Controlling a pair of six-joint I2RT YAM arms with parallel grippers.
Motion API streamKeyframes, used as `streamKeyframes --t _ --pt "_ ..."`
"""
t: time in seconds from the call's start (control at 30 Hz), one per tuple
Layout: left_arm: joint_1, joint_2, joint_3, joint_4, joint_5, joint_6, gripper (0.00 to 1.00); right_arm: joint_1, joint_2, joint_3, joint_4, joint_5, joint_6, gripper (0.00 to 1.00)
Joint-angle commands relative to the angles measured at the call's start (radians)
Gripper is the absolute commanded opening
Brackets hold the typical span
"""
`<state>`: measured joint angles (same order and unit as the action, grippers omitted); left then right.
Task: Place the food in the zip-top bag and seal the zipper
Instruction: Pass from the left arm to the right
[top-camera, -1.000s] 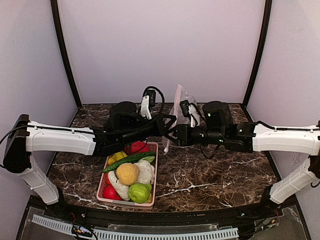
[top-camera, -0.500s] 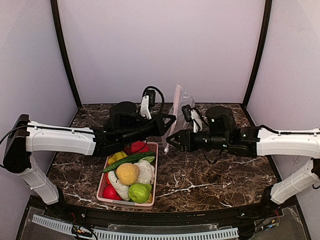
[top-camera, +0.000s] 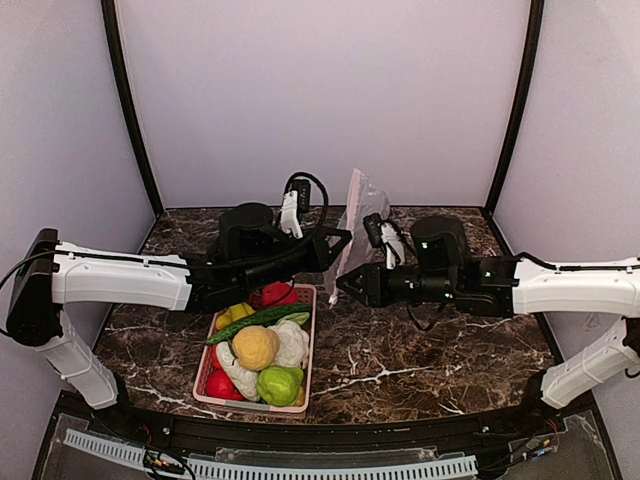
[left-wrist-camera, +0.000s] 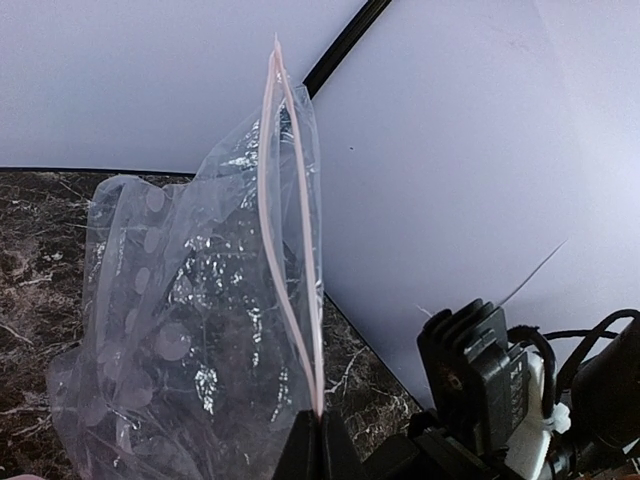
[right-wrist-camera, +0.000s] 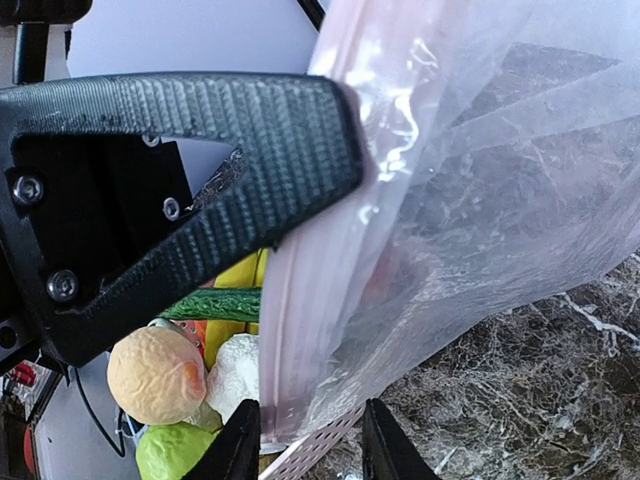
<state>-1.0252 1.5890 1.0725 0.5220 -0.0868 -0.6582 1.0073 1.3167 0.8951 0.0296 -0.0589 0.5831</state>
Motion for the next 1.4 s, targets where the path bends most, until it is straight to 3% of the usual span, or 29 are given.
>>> streamKeyframes --t 0.0,0.37,1.23,1.37 --pt "-0.004 -0.011 0.013 -0.006 0.002 0.001 0.01 0.006 0.02 0.018 0.012 0.035 -0.005 0.32" --pt "-0.004 -0.011 0.005 -0.004 0.0 -0.003 0.01 0.007 0.052 0.056 -0.026 0.139 0.0 0.21" --pt "-0.004 -0.008 -0.023 0.027 -0.044 -0.035 0.01 0.014 0.122 0.105 0.064 0.116 -0.083 0.19" --pt "-0.004 -0.006 -0.028 0.033 -0.047 -0.044 0.01 0.015 0.128 0.105 0.072 0.127 -0.091 0.12"
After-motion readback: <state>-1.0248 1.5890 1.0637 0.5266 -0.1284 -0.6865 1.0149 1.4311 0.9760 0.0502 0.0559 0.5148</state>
